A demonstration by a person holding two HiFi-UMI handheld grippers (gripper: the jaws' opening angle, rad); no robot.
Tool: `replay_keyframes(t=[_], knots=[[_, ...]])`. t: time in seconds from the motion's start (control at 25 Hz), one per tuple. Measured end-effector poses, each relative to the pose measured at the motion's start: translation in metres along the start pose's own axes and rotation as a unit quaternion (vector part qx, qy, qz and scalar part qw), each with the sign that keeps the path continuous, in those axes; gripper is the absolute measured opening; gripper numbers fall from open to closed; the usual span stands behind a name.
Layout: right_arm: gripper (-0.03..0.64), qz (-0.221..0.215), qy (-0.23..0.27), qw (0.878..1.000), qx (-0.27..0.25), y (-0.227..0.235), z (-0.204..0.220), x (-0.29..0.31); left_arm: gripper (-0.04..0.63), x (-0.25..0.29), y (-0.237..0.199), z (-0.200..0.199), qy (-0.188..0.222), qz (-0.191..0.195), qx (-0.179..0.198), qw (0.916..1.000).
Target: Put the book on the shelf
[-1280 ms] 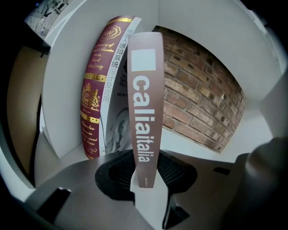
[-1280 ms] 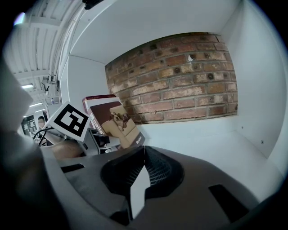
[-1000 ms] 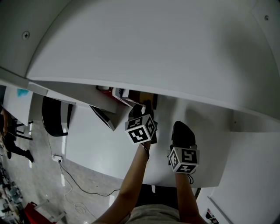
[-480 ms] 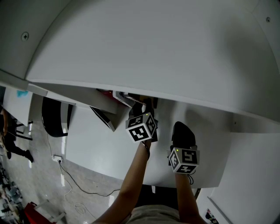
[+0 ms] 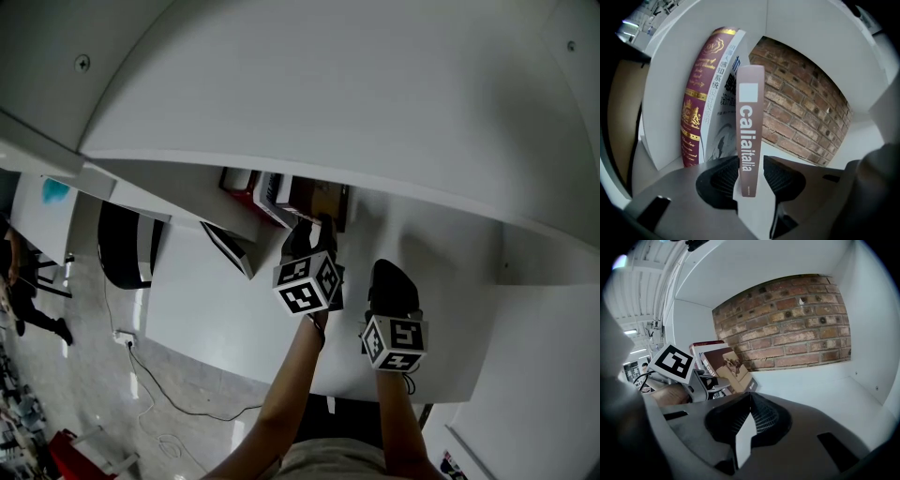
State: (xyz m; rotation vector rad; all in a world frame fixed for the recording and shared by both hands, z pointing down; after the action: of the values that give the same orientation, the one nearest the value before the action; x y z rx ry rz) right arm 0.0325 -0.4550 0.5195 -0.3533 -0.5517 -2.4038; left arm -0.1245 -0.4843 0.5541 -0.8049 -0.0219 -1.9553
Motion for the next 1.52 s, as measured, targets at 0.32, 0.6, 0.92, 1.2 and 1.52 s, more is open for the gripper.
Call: replay_keyframes(t=[0.32,0.6,0.92,1.2,1.52], knots=[[0.017,-0.007,0.009,1.0,-0.009,-0.016,-0.006,-0.004,0.16,-0.036,-0.009,0.0,0.005,0.009,-0.007,0.9999],[0.017,-0.007,0.015,1.0,-0.018,-0.029,-0.008,-0.015,0.049,-0.076,-0.006,0.0,0.017,0.023,0.013,0.9995],[0.017,-0.001,0.032,0.999,-0.03,-0.043,-0.015,-0.034,0.035,-0.121,0.008,0.004,0.037,0.05,0.067,0.9959],[0.015,0.001,0.044,0.999,-0.031,-0.05,-0.022,-0.051,0.035,-0.149,0.016,0.005,0.044,0.065,0.092,0.9927],[0.015,0.004,0.055,0.998,-0.04,-0.057,-0.029,-0.065,0.035,-0.165,0.022,0.002,0.055,0.075,0.115,0.989]])
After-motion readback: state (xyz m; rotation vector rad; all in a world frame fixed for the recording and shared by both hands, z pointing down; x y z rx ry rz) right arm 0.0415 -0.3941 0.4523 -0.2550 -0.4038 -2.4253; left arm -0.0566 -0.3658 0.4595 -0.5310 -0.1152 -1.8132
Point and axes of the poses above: the fingertips, and each gripper's own axes: x forward along the fingers, y to its right, z out of its underside, the point moved 2 cm from there along -x, backward along the fingers, and after that the axes turned 15 degrees about -z, right-handed, at the moved point
